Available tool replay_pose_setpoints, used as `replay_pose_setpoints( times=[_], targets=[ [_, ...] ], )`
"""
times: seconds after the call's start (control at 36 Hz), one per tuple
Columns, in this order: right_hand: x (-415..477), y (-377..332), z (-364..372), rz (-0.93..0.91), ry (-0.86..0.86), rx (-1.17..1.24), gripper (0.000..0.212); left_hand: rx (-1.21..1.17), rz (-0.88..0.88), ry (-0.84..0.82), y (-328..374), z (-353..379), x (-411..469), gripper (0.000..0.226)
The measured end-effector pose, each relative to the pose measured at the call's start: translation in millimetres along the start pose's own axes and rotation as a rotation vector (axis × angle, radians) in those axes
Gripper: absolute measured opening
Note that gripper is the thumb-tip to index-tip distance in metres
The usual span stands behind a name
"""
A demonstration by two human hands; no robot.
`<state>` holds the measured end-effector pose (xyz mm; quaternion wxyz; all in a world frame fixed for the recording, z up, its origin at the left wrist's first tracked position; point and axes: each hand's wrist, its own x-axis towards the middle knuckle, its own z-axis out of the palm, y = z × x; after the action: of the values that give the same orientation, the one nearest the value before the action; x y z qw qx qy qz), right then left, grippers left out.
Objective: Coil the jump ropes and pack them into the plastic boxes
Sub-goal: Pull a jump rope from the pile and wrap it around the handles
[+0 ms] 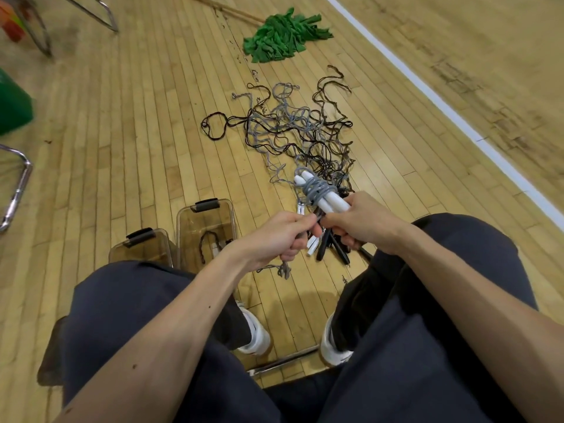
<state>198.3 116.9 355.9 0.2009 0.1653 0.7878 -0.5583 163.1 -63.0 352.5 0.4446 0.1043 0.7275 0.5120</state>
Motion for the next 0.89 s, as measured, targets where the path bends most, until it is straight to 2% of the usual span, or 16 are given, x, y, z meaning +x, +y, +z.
replay_pose_setpoints(
  times=[0.08,0.17,0.28,0.47,0.67,0.89],
  targets=[
    [3.6,3.0,1.9,0.019,0.016,-0.043,0.012,0.107,-0.007,-0.005,2.7,0.1,-4.7,0.025],
    [7.4,5.4,4.6,0.029,0.018,-0.085,0.014,0.244,0.002,0.014,4.8,0.0,-10.5,0.027],
    [11.5,7.7,7.9,0.058,0.014,-0.127,0.021,0.619,0.039,0.150,3.9,-0.9,-14.8,0.024],
    [13.8,7.9,11.4,0.179,-0.036,-0.256,0.025,1.056,0.086,0.419,-1.3,-14.2,-19.6,0.025],
    [10.4,7.7,20.8,0.286,-0.200,-0.378,0.023,1.076,0.267,0.372,-1.0,-17.0,-22.6,0.029],
    [6.5,6.3,23.2,0.292,-0.374,-0.476,0.023,1.125,0.434,0.339,-0.8,-17.9,-22.9,0.029]
  ],
)
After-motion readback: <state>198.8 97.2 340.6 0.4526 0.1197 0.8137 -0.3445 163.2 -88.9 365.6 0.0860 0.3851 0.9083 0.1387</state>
